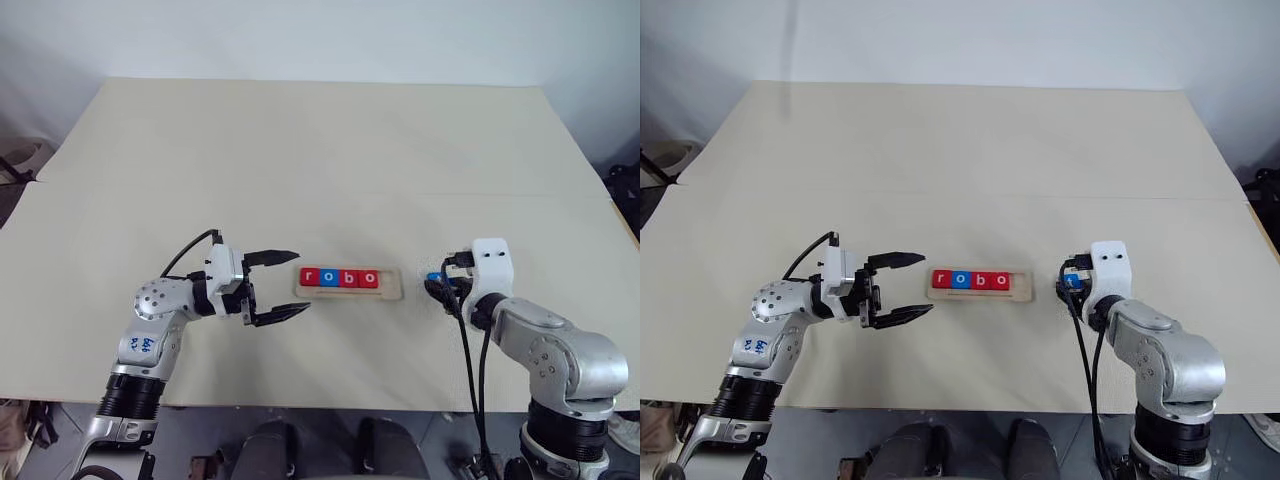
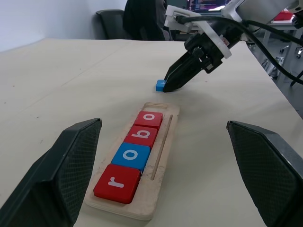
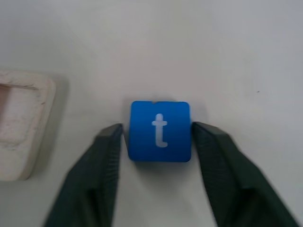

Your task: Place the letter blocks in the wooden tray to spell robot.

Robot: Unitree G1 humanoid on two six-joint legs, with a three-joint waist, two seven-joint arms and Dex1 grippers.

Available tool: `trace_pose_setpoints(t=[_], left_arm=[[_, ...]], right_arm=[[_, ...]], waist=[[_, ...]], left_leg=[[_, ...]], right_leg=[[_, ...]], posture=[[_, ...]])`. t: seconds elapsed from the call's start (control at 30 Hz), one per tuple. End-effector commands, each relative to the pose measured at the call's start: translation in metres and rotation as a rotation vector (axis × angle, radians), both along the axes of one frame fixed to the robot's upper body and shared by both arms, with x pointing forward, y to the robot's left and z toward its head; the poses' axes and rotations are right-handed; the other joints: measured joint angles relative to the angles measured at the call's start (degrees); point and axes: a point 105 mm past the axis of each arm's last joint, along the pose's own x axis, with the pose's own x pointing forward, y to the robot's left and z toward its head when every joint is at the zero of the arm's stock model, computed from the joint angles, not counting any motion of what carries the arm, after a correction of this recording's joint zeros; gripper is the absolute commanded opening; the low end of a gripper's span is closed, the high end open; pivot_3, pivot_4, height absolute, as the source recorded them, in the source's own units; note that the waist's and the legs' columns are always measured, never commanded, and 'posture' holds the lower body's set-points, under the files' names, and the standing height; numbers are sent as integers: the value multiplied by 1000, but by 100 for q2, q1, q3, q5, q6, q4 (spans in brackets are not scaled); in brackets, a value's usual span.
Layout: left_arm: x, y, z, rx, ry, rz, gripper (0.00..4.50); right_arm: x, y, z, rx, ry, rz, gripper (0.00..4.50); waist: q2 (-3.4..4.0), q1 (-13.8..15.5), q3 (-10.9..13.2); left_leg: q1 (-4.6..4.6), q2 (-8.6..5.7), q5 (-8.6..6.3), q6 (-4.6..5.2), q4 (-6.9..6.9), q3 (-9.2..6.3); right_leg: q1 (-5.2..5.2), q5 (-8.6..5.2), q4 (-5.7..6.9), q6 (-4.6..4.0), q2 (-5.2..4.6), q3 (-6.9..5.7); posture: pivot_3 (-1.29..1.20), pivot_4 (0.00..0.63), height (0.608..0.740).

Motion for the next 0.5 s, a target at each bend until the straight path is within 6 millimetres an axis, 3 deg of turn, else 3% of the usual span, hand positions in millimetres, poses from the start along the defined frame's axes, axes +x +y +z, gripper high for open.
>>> trace_pose_setpoints(t=[0.03,0.1,0.23,0.4,0.5], left_arm=[[-1,1,5,-8,-19,-3,4500],[-1,1,5,-8,-21,0,4500],[-1,2,5,-12,-25,11,4500],[0,1,6,-15,-33,13,4500],[-2,0,7,-14,-42,3,4500]], right_arm=[[1,-7,25,-42,-70,117,3815],[0,-13,32,-94,-79,212,4447],[-3,-39,23,-261,-5,406,4481],[2,-28,35,-305,-143,810,4481],[14,-29,37,-358,-174,934,4481]], waist=[[0,2,0],[3,8,2],[-3,1,5],[-3,-31,6],[-4,-21,6]], left_leg=[[-1,0,-1,1,0,0],[-3,-3,-3,5,0,0],[-2,-2,-5,9,-9,1],[4,-1,-5,8,-7,13],[4,0,-4,8,-3,11]], right_leg=[[-1,0,0,0,0,0],[-2,0,-5,0,-1,2],[5,1,-26,2,1,-3],[5,2,-24,4,4,2],[6,2,-23,5,3,1]], posture=[[0,150,740],[0,150,740],[0,150,740],[0,150,740],[0,150,740]])
